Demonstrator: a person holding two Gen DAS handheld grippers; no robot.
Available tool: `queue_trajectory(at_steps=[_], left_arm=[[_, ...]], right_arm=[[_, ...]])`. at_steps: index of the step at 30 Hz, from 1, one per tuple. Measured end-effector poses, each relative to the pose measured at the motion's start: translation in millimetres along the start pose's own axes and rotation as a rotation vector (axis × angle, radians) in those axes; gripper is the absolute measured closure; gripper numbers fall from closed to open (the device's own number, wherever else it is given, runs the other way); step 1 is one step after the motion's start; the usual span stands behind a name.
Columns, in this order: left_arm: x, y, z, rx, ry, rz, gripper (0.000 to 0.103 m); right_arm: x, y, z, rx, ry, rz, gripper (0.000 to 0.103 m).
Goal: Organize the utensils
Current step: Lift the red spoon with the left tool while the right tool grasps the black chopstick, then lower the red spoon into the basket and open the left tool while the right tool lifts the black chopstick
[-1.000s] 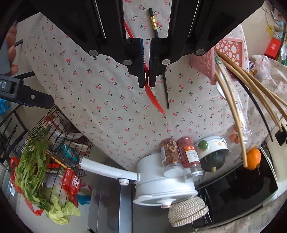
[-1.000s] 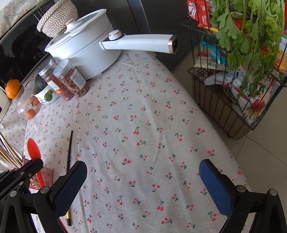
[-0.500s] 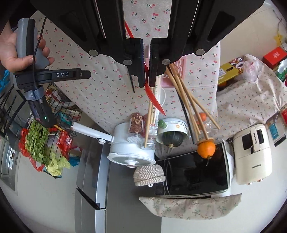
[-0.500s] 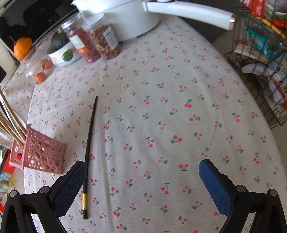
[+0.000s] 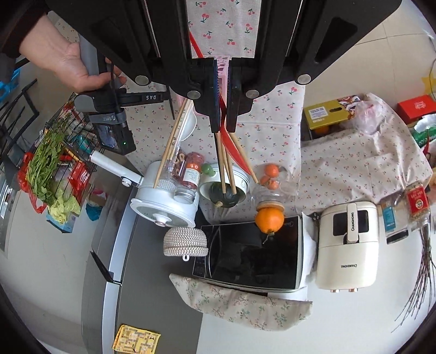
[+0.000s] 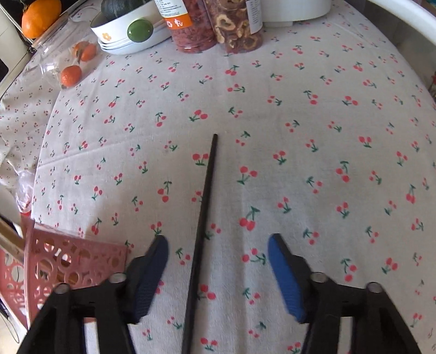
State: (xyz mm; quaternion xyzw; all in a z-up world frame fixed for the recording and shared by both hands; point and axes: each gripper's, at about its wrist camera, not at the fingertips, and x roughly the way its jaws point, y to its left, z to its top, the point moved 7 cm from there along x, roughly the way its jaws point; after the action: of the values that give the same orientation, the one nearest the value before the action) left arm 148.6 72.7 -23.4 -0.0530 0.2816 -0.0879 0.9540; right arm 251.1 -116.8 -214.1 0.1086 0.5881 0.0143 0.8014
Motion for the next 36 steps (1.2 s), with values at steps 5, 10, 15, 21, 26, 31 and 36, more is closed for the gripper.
queue_trajectory(at_steps=[5,10,15,21,26,31,36], left_arm=[[-1.6,4.6,3.2,-0.012,-0.006,-0.009,0.099],[1.6,8.0,2.4,-0.026,0.0,0.003,0.099],[1.0,3.8,1.4,-0.013,-0.007,0.007,0.099],[-5.9,3.2,5.1,-0.001,-0.067,0.039,0.099],[-14.1,3.7,17.4,-0.002,-0.189,0.081,0.099],[-11.3,-1.0,35.6,0.046,-0.341,0.164,0.099],[8.9,-12.8,41.9,0.147,-0.436,0.286,0.099]], right_arm=[[19.9,5.4,6.2,-0.009,0.022,-0.007,0.072],[21.4,9.6,4.5,-0.066,0.008,-0.053,0.095],[10.8,-7.3,-3.6,0.0,0.015,0.02,0.098],[-50.1,-9.3,-11.2,-0.01,-0.107,0.077,0.098],[-110.7,7.9,-24.5,-0.071,-0.253,0.136,0.098],[-151.1,17.1,-40.8,-0.132,-0.358,0.154,0.098],[-173.2,5.5,-41.0,-0.127,-0.413,0.178,0.098]])
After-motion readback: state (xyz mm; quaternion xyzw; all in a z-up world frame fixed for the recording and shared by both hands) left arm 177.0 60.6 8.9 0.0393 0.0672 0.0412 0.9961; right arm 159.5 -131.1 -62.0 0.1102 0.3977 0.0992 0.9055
